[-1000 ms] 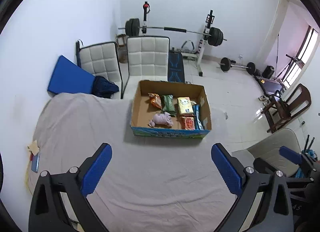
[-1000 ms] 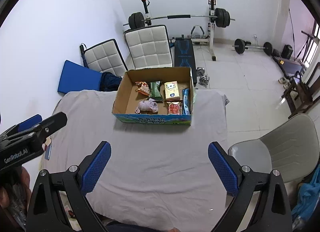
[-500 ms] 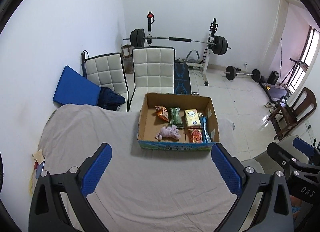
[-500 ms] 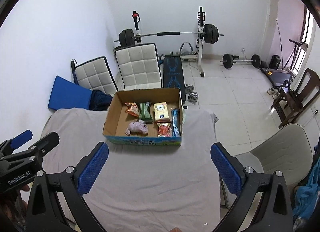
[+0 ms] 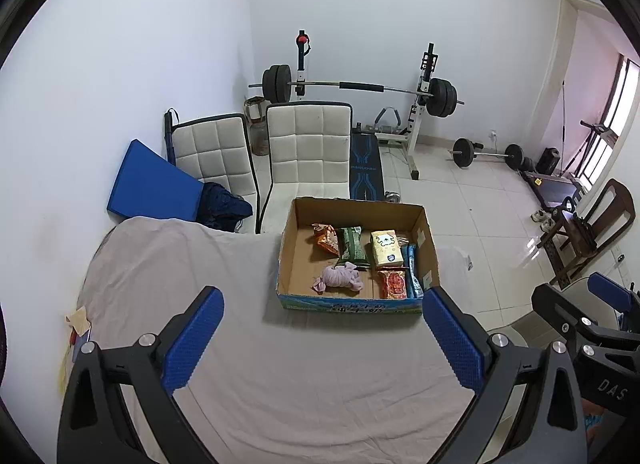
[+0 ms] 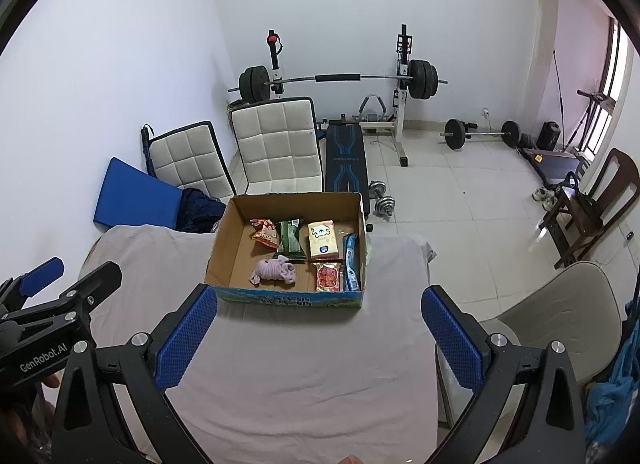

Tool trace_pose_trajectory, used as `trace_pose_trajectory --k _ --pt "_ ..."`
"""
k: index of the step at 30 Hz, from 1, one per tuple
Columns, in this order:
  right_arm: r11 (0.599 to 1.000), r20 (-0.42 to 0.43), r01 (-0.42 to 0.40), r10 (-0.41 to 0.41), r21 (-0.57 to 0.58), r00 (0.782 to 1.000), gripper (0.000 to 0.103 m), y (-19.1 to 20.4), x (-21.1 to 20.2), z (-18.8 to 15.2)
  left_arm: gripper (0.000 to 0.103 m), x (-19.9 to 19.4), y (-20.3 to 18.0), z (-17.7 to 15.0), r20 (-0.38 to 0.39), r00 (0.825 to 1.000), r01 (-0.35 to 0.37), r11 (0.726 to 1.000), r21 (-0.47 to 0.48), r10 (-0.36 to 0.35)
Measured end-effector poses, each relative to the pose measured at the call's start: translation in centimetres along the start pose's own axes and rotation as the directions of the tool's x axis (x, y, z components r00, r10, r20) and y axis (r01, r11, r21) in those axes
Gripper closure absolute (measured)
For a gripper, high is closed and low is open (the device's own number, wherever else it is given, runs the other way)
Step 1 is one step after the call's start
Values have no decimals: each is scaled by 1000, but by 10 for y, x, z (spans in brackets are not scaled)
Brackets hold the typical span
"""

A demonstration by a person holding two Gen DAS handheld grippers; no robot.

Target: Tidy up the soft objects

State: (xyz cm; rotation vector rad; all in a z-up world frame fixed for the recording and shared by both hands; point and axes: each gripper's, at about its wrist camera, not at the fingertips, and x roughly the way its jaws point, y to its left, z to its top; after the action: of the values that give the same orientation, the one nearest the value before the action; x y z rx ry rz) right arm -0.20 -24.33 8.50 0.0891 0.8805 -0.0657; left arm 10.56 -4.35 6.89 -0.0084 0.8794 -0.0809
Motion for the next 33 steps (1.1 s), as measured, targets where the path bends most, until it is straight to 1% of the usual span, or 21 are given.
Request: trace_pose_trajectory --k 16,33 --pt "1000 -2 3 -3 0 1000 0 0 1 2 1 -2 0 2 -6 1000 -1 1000 0 1" --pt "1000 6 12 -12 -10 1000 0 -11 -2 2 1 5 -5 -1 -8 1000 -12 1000 -2 12"
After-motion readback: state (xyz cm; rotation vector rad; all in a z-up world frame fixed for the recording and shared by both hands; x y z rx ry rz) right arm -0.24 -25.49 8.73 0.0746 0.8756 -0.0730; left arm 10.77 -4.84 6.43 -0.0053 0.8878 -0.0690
